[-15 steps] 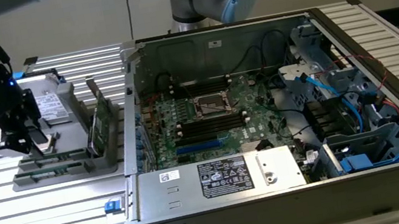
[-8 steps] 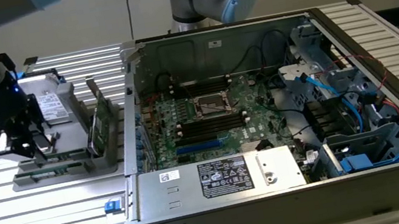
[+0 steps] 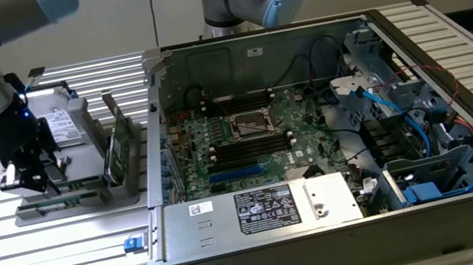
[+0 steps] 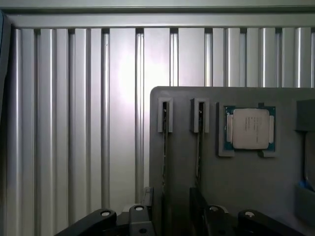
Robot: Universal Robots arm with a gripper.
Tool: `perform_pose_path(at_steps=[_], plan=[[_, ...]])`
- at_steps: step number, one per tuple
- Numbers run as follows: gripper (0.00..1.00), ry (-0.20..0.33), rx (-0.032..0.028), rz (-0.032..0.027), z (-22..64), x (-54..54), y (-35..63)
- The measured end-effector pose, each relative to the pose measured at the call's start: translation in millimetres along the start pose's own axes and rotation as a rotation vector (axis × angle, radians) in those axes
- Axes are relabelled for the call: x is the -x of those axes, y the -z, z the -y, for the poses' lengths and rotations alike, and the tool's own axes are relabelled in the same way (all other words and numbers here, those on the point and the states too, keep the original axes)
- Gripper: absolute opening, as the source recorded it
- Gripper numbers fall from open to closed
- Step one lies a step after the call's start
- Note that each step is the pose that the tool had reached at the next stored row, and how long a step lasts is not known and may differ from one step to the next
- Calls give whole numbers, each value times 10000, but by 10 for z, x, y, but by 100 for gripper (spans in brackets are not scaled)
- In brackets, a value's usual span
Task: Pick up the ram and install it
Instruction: 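Pick up the ram and move it above insertion slot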
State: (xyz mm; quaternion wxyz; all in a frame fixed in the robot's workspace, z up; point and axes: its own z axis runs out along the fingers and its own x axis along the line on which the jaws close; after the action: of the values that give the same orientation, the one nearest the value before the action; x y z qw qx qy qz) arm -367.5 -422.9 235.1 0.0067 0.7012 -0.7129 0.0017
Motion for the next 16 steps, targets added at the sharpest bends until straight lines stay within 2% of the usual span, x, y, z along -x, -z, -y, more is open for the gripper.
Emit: perform_pose_path(at_steps=[16], plan=[[42, 35, 0, 0, 2, 4, -292]])
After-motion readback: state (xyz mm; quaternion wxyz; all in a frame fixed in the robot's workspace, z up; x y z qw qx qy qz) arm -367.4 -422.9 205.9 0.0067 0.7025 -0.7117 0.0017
